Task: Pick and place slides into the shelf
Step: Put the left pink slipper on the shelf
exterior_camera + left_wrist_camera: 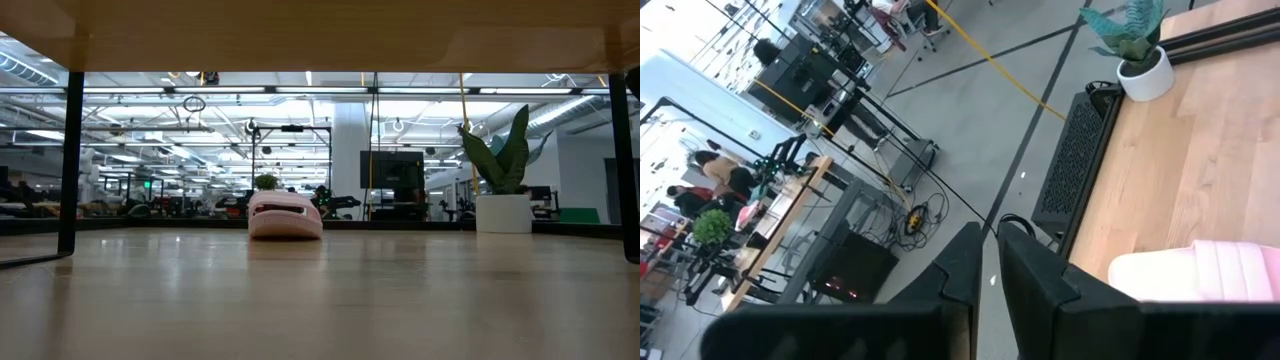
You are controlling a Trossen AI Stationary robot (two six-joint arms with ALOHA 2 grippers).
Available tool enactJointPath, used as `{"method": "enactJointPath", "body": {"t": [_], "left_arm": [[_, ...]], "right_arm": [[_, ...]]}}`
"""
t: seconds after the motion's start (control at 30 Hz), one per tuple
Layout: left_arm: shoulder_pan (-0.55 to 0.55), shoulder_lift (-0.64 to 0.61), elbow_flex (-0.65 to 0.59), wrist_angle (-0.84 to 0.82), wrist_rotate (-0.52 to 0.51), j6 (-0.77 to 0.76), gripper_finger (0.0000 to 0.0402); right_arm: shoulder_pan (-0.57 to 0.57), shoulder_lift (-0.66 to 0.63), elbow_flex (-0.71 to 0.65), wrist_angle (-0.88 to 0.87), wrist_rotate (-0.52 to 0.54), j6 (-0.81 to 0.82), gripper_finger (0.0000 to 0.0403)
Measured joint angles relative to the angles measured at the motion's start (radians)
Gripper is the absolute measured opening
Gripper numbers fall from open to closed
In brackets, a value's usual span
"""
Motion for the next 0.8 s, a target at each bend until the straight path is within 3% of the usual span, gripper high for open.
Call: {"method": "enactJointPath", "body": {"t": [0.4,0.8], "left_arm": [[0.0,0.005,0.0,0.0,0.06,-0.014,0.0044],[0.0,0.005,0.0,0.0,0.073,-0.01,0.0044]], "right_arm": [[0.013,0.0,-0.004,-0.054,0.001,-0.093,0.0],[0.026,0.0,-0.082,-0.025,0.08,-0.085,0.0]]}}
